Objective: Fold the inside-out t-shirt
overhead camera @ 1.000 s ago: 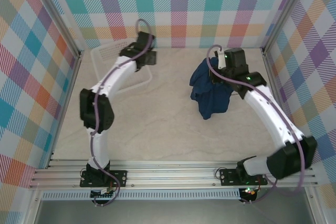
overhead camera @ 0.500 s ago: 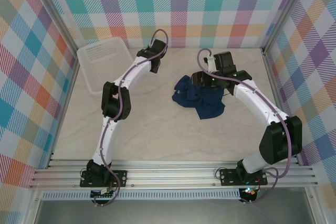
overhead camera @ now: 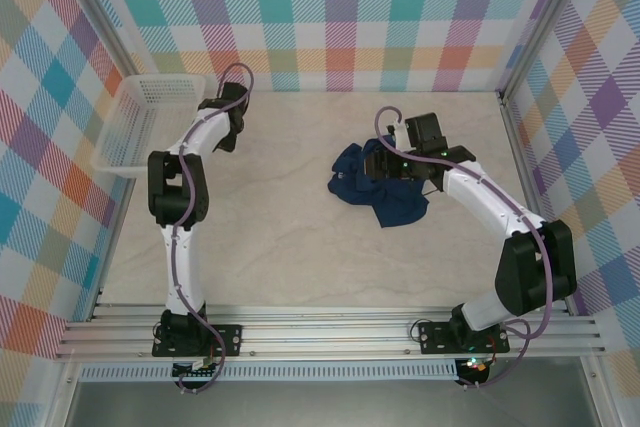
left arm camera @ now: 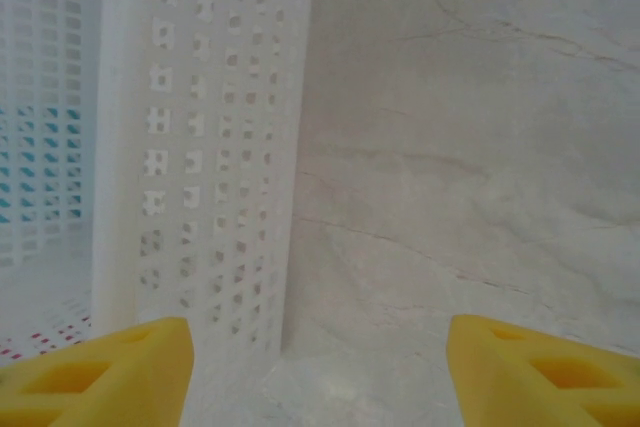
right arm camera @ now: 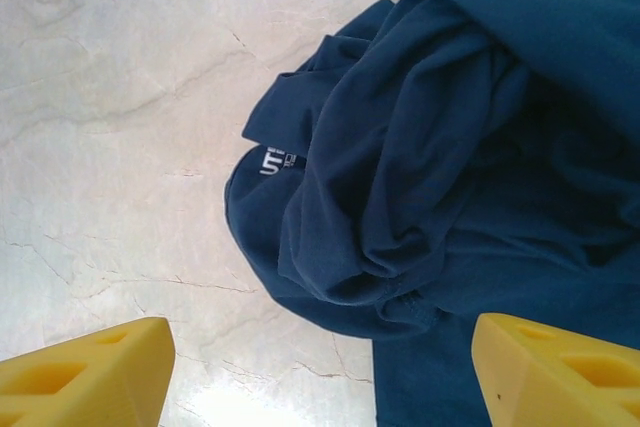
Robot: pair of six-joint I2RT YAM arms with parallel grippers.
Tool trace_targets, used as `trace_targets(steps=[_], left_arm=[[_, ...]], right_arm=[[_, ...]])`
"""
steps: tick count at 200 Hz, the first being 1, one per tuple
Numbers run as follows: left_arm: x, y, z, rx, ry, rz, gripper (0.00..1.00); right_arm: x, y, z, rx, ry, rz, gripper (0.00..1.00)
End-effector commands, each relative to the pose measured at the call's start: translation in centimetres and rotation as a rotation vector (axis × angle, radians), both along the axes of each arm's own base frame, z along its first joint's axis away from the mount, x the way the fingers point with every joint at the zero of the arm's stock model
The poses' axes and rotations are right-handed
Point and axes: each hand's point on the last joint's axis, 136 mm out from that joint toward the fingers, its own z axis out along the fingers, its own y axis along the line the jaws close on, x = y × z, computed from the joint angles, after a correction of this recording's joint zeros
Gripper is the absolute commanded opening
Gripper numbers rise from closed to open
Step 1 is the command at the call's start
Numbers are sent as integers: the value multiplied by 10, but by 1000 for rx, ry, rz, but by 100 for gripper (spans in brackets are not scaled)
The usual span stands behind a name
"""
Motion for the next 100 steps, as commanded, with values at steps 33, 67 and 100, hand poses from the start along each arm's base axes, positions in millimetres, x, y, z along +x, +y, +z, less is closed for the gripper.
trace_targets(steps=[33, 67, 100], left_arm=[[-8, -112, 53, -586, -221, -125, 69], [-51, -219, 51, -1051, -216, -268, 70], [-101, -320, 0, -1133, -56, -461, 71]], right_arm=[[26, -14, -28, -124, 4, -96, 78], [10, -74, -54, -292, 66, -251, 76], [-13, -85, -88, -168, 187, -286, 75]])
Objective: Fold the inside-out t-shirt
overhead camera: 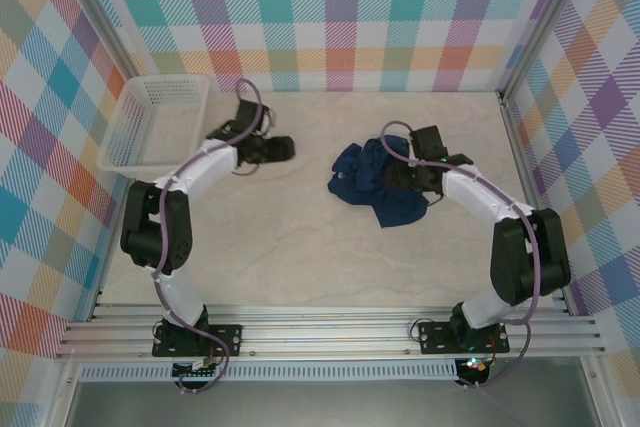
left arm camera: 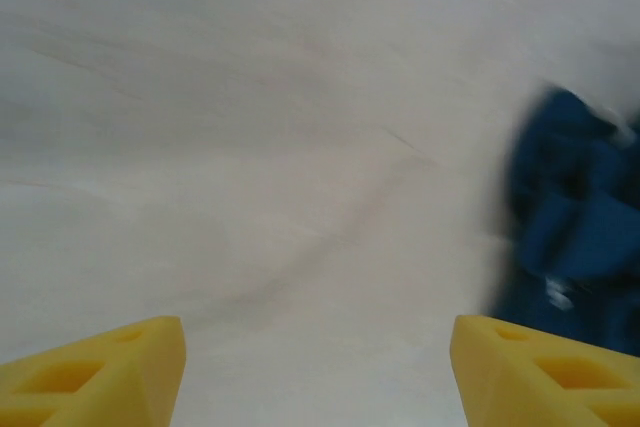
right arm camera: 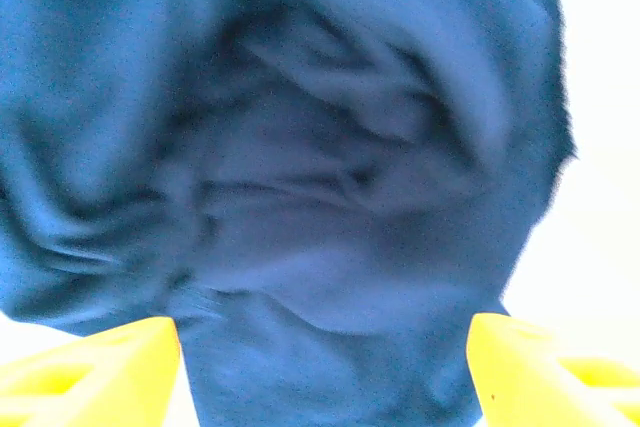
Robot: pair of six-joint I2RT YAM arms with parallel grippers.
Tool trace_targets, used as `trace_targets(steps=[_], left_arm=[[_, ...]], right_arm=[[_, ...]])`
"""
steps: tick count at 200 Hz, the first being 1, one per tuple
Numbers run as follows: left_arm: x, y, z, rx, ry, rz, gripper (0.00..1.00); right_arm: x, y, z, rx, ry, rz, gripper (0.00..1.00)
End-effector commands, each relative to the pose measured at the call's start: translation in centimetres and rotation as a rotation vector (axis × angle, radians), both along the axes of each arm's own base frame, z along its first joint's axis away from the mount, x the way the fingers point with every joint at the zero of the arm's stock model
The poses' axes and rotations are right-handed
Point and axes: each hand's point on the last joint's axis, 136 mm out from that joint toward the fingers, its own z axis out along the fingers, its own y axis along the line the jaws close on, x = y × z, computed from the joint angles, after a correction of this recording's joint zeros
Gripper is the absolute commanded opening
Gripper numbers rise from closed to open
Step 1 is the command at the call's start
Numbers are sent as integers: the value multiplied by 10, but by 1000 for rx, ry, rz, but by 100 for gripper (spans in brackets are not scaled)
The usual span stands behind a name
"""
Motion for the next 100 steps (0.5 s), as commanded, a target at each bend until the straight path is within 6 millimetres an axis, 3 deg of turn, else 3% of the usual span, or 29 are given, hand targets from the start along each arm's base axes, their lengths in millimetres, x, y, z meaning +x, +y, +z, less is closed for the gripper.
trace_targets(steps=[1, 17, 31, 57, 67, 79, 86, 100], left_arm=[[-27, -91, -24, -167, 43, -208, 71], [-29, -122, -48, -113, 78, -284, 70], [-29, -133, -70, -66, 122, -309, 67], [-26, -149, -85, -95, 167, -350, 45], [-25, -152, -83, -104, 175, -363, 32], [-24, -148, -74, -89, 163, -360, 14], [-22, -143, -61, -89, 141, -352, 6], [-17, -123, -14, -112, 51, -299, 0]], right_arm=[[-11, -7, -19, 65, 68, -62, 75], [-7, 3, -40, 107, 140, -54, 70], [-3, -1, -52, 66, 160, -62, 53], [0, -9, -38, 50, 104, -70, 19], [1, -11, -22, 60, 70, -67, 7], [2, -9, 8, 79, -1, -51, 0], [2, -8, 31, 96, -60, -37, 0], [-2, -2, 92, 156, -217, 2, 0]])
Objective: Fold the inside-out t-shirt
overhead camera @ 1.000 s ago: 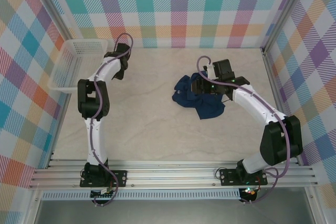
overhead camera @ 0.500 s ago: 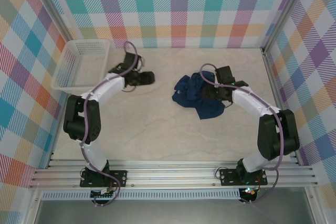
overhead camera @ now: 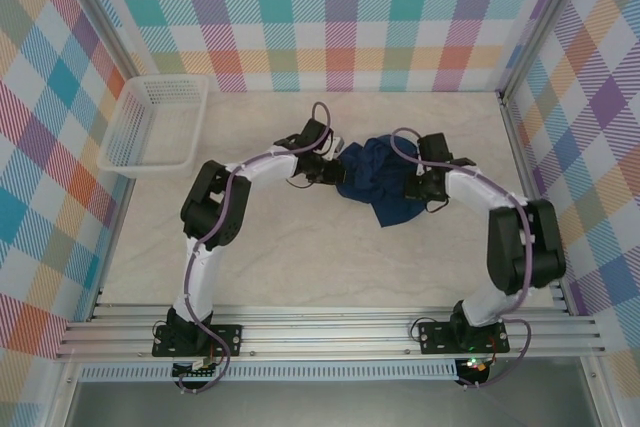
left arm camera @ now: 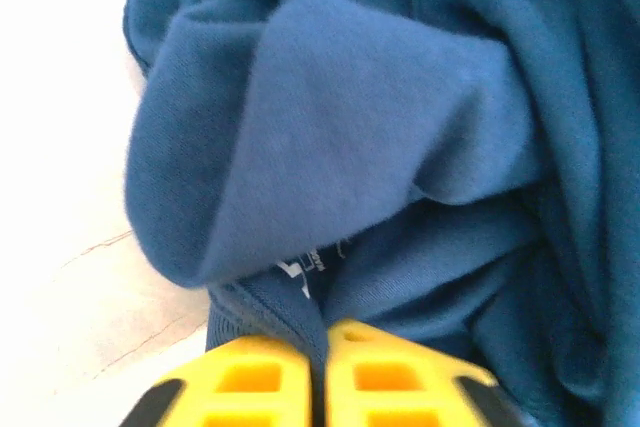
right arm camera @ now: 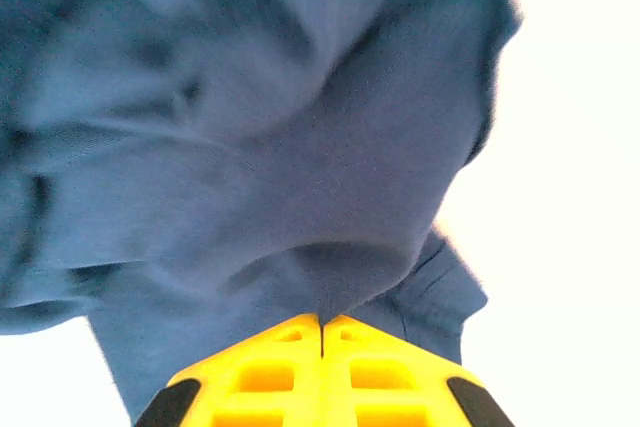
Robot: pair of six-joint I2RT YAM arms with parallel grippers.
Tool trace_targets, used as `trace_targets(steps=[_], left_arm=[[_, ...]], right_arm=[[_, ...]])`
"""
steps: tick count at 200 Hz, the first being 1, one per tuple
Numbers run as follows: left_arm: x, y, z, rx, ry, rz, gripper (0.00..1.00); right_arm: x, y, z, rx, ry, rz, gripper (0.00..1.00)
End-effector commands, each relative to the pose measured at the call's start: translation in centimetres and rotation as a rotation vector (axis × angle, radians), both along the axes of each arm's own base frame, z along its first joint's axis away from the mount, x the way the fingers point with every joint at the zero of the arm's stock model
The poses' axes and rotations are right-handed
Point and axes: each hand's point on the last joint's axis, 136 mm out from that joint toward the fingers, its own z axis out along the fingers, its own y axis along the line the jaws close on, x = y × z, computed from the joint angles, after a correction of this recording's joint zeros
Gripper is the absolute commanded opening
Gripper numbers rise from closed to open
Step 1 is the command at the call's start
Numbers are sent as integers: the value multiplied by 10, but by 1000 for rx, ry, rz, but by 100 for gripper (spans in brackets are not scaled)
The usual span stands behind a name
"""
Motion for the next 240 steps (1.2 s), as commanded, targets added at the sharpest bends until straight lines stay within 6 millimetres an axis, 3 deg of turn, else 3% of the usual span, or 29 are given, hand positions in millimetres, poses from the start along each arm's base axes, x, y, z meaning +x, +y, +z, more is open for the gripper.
trace_targets(steps=[1, 8, 31, 44, 52, 74, 92, 120, 130, 141, 150, 162, 179, 197, 223, 240], left_arm=[[-2, 20, 62, -46, -79, 30, 0], [1, 36, 88, -69, -123, 77, 0], [2, 99, 209, -240, -364, 283, 0], [-8, 133, 263, -292, -492, 393, 0], [-15, 149, 287, -288, -556, 443, 0], [-33, 184, 332, -222, -673, 532, 0], [-48, 212, 352, -176, -710, 602, 0], [-77, 225, 397, -233, -807, 601, 0], [-83, 222, 406, -277, -820, 586, 0], [-86, 212, 408, -321, -797, 548, 0], [-85, 203, 404, -348, -761, 514, 0], [-84, 193, 399, -366, -716, 481, 0], [-84, 186, 398, -374, -698, 458, 0], [-87, 185, 401, -378, -697, 455, 0], [-90, 188, 402, -370, -703, 465, 0], [-90, 190, 399, -357, -700, 475, 0]], right_arm=[[4, 9, 107, 91, -285, 52, 0], [-1, 11, 144, 124, -380, 66, 0], [-27, 19, 262, 250, -673, 121, 0], [-42, 20, 314, 294, -786, 142, 0], [-49, 21, 338, 313, -837, 154, 0], [-57, 15, 381, 306, -931, 143, 0], [-60, 9, 402, 287, -978, 121, 0], [-69, 27, 420, 399, -999, 204, 0], [-63, 35, 410, 436, -960, 221, 0], [-52, 50, 385, 509, -867, 246, 0], [-45, 73, 352, 568, -763, 307, 0], [-45, 108, 309, 587, -630, 403, 15], [-57, 157, 251, 542, -496, 529, 34], [-74, 200, 190, 551, -349, 609, 46], [-96, 248, 97, 551, -157, 626, 56], [-117, 286, 55, 533, -68, 683, 59]])
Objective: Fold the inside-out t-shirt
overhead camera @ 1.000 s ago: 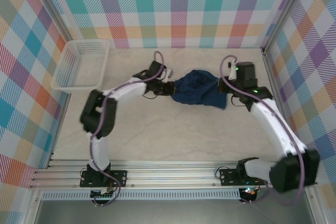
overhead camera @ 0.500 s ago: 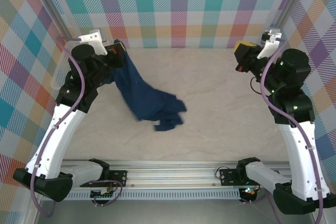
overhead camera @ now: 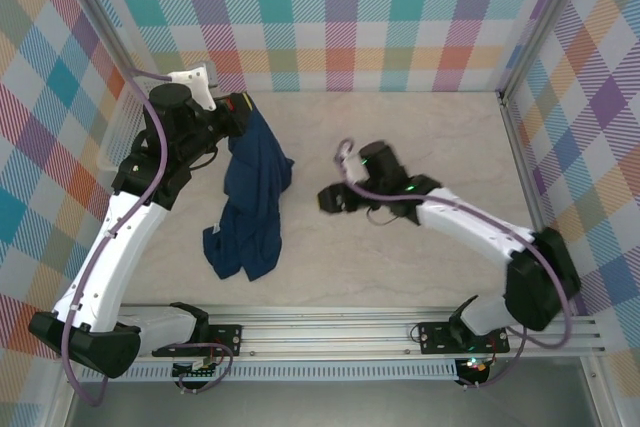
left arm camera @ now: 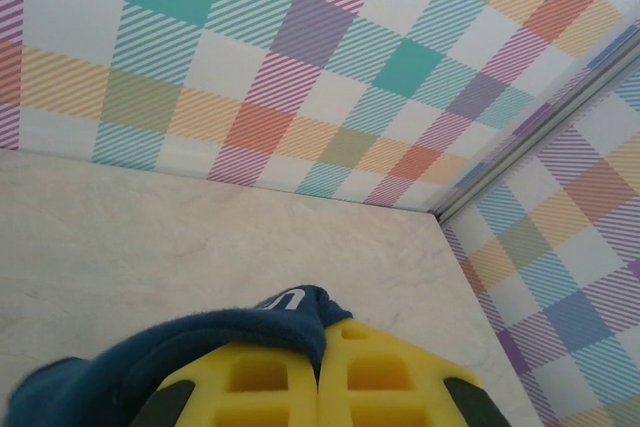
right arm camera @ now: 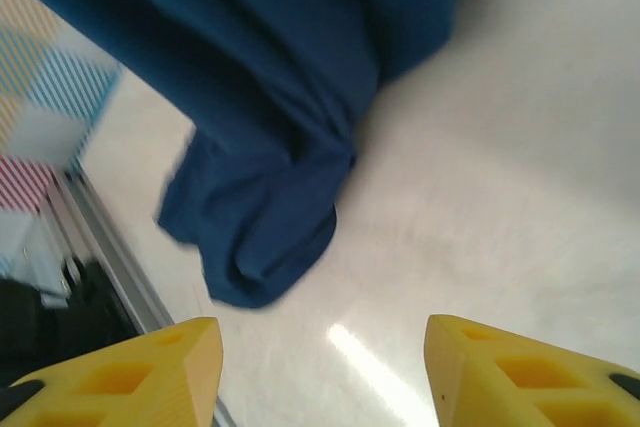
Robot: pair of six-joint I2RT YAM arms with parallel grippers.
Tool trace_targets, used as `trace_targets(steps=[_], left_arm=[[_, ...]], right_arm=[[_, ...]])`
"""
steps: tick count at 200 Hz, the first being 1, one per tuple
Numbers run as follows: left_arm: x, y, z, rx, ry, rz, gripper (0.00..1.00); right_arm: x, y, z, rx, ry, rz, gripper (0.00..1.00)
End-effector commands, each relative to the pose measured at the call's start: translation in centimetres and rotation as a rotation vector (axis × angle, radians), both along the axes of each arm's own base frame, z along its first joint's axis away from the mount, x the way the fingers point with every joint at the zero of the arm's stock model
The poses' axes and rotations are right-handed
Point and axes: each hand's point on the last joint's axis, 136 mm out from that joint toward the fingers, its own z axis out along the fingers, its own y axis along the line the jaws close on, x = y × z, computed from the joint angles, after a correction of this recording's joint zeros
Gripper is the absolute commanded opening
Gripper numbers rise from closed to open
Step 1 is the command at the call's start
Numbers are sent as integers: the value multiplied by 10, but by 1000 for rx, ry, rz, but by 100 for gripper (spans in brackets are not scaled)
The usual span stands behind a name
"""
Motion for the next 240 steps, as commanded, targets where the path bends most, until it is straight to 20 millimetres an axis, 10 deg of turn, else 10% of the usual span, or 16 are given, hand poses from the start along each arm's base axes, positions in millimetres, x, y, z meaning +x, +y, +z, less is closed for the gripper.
trace_targets(steps=[1, 69, 95, 105, 170, 240], left_arm=[[-11, 1, 29, -28, -65, -11, 0], [-8, 10, 27, 26, -64, 40, 0], [-6, 17, 25, 51, -63, 77, 0], [-5, 22, 23, 70, -60, 104, 0], [-26, 60, 56, 116, -154, 250, 0], [3, 60, 10, 174, -45, 292, 0]], right_arm=[[-12, 49, -17, 52, 2, 56, 60], [-67, 134, -104, 17, 111, 100, 65], [-56, 143, -98, 29, 59, 88, 17], [-43, 130, -81, 7, -17, 63, 0], [16, -83, 104, -59, -367, -208, 0], [28, -174, 219, -147, -607, -398, 0]])
